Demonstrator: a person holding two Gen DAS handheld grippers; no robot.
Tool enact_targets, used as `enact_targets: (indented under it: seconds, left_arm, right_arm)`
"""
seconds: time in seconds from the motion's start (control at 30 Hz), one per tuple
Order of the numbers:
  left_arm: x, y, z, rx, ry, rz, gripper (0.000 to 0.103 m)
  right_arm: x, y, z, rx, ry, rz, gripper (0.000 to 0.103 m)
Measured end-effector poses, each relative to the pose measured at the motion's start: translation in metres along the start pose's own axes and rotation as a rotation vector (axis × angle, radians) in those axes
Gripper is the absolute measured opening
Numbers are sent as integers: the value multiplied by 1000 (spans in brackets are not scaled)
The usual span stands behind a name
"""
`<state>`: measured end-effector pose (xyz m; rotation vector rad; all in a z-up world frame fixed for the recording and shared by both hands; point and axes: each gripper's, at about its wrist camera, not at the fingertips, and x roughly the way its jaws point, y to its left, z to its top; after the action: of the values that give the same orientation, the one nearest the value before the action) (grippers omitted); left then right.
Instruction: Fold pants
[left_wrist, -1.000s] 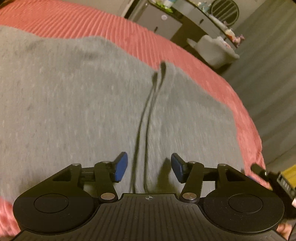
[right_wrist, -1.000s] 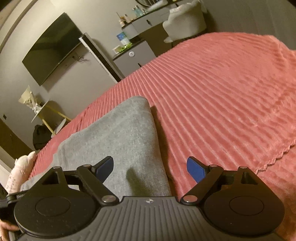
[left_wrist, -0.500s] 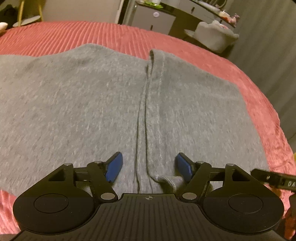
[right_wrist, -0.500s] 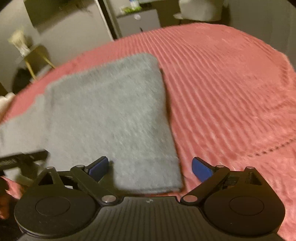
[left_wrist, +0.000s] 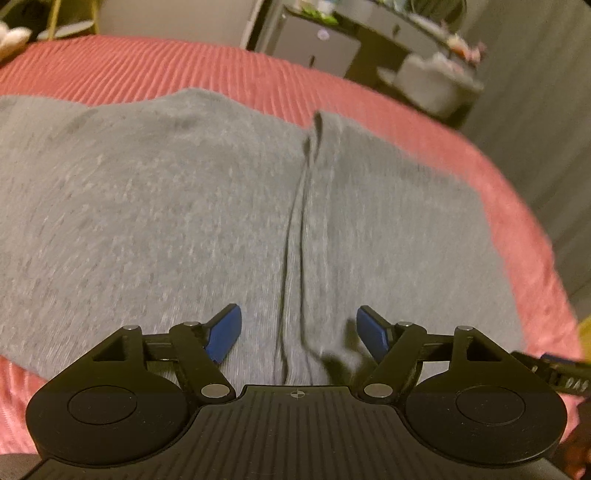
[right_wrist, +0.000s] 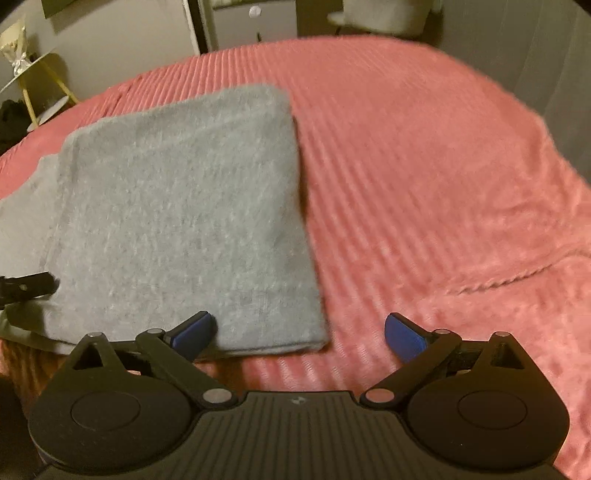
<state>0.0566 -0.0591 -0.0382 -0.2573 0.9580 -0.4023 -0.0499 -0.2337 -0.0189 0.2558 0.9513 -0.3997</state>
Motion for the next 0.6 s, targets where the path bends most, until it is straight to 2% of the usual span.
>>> enact_targets:
  seconds: [0.07,0.2,0.27,0.37,0.43,0.47,0.53,0.6]
  left_arm:
    - [-1,4,9,-22,-28,-42,76]
    - [6,-1,35,12,-100,-29,81]
    - [15,-5,50,5,-117,-49,83]
    - [39,-9,73,-27,-84,-79,84]
    - [56,-7,83,-68,-43,-81,82]
    - [64,-5,86,-91,-26,-91,79]
    - [73,-5,91,-108,-14,-112,64]
    - [78,-9,94,-84,-14,-87,46]
  right_arm:
    - [-9,-4,-1,7,-87,-11,99]
    - [-17,-21,-1,111,-206,107,99]
    - [-17,-24,-1,134,-258,153,99]
    - [-12,-21,0,134,-300,174,99]
    - [-6,-18,1,123,-290,195,99]
    - [-2,-19,2,121,-273,215,99]
    - [3,-21,3,135,-254,232,99]
    - [7,-26,3,168,-250,262,99]
